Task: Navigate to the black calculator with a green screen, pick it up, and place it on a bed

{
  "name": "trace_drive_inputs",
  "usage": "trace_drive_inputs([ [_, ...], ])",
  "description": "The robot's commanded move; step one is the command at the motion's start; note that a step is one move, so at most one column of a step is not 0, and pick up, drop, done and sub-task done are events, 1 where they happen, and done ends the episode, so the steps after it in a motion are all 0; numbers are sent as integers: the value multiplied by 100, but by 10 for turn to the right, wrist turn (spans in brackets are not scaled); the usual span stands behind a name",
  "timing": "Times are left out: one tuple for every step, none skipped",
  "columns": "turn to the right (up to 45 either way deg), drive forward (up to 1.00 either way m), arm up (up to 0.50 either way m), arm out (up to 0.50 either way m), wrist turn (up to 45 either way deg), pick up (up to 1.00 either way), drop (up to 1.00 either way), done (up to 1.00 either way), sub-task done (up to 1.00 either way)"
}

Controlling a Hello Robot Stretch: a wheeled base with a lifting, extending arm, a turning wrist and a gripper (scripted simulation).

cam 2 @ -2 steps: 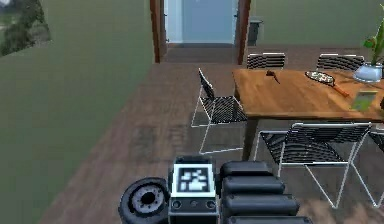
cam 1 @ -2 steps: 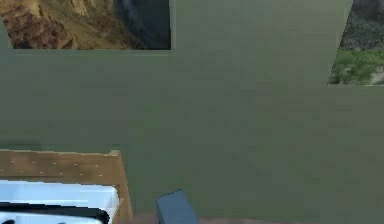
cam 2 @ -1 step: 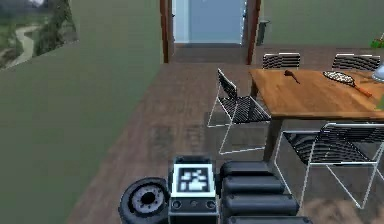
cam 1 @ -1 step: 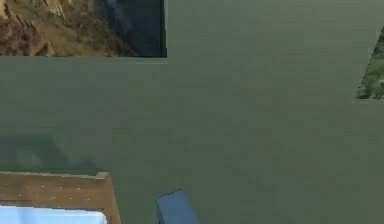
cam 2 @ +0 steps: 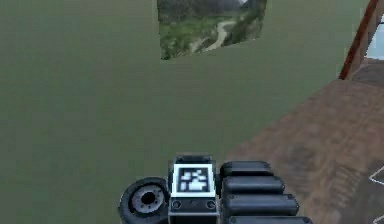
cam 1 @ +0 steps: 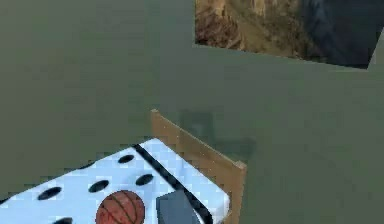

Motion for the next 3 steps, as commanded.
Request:
trace_drive_inputs([
  [-450,0,0,0,0,0,0,0,0],
  [-450,0,0,0,0,0,0,0,0],
  [-330,0,0,0,0,0,0,0,0],
])
